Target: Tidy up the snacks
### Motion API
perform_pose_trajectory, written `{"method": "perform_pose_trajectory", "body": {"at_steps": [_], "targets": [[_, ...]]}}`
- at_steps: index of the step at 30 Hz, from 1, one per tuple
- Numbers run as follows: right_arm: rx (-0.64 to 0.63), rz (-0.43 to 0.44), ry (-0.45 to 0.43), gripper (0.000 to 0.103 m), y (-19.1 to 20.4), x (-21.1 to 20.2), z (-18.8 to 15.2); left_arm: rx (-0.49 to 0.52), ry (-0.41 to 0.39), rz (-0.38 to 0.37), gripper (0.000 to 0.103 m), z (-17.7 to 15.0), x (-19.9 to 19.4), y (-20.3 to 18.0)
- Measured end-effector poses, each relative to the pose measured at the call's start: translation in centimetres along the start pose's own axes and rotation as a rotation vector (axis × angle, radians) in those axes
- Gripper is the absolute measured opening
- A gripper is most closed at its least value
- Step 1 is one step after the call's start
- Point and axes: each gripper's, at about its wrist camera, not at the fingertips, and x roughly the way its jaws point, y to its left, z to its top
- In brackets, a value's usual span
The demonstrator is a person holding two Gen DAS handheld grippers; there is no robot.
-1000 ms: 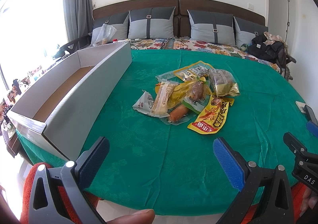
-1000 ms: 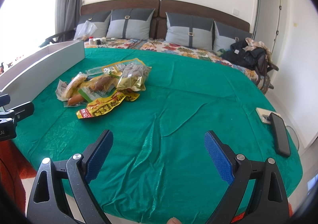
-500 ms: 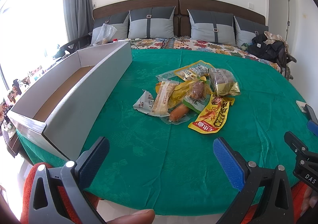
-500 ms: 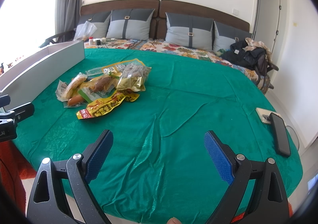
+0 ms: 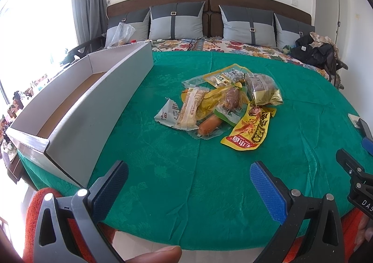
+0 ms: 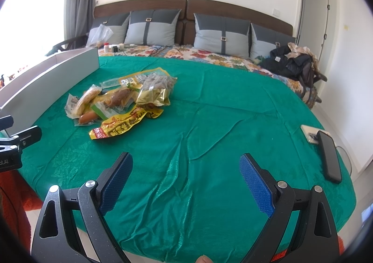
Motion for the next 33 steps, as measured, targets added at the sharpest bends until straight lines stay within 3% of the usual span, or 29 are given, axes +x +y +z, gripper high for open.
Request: {"method": "perform_pose_trajectory", "body": {"at_steps": [5,17,26,33], "targets": [[-0.02,-0.008,0.035,0.095,0.0,0.3,-0.1,-0.008,0.036,-0.001,0.103,-0.2,0.5,0.1],[-0.015,-0.006,0.029,0.095,-0.1,0.3,-0.2,0.008,0.071,-0.003,0.103,-0.5,1.0,-0.2],[-0.001,0.002,0.033,0.095,-0.3,0.5,-0.3,0.028,0.133,0.008,0.103,-1.1,2.7,-0.2],[0.04,0.028,0.087,0.095,-0.7,1.5,-0.8,0.028,0.209,0.0,0.103,-0.5,5.8,-0.1]]}}
